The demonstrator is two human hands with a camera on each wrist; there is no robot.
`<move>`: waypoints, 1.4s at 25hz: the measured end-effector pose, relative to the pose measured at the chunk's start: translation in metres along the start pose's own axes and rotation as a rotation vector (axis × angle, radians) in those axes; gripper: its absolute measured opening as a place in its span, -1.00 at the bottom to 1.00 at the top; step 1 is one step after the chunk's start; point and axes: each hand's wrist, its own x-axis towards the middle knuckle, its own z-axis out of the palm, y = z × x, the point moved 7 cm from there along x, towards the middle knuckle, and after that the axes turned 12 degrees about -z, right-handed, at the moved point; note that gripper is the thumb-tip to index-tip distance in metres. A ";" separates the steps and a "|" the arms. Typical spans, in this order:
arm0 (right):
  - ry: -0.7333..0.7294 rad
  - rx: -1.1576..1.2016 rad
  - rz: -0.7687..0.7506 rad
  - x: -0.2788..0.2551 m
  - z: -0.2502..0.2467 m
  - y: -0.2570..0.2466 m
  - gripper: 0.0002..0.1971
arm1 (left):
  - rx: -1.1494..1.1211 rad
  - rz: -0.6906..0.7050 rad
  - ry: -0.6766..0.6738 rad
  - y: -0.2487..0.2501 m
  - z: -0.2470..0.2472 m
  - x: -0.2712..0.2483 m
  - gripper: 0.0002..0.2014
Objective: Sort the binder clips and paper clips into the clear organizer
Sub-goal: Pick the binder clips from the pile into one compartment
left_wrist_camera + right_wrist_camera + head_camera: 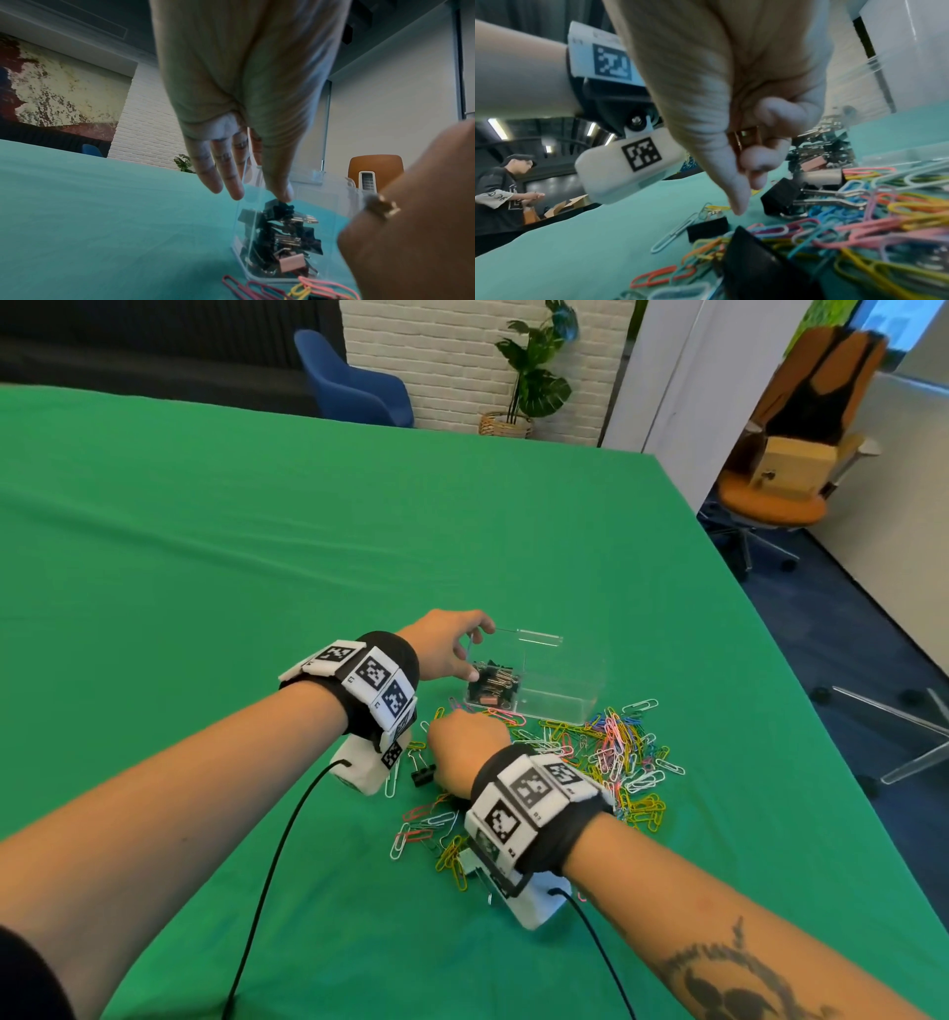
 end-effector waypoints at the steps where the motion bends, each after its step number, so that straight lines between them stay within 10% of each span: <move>1: 0.020 0.040 0.008 -0.001 -0.002 0.006 -0.73 | 0.001 0.001 -0.001 0.000 0.000 0.000 -0.41; 11: -0.004 0.143 0.008 0.005 0.000 0.003 -0.85 | 0.004 -0.004 0.000 0.001 0.000 -0.001 -0.42; 18: 0.507 0.217 0.345 -0.043 -0.081 0.099 -0.74 | -0.017 0.006 0.019 0.000 -0.001 0.000 -0.42; 28: 0.560 0.168 0.282 -0.050 -0.062 0.110 -0.76 | -0.021 -0.009 0.017 0.000 0.000 0.000 -0.43; 35: -0.053 -0.066 -0.066 -0.014 0.004 0.055 -0.46 | 0.190 -0.090 0.074 -0.001 -0.005 -0.015 -0.12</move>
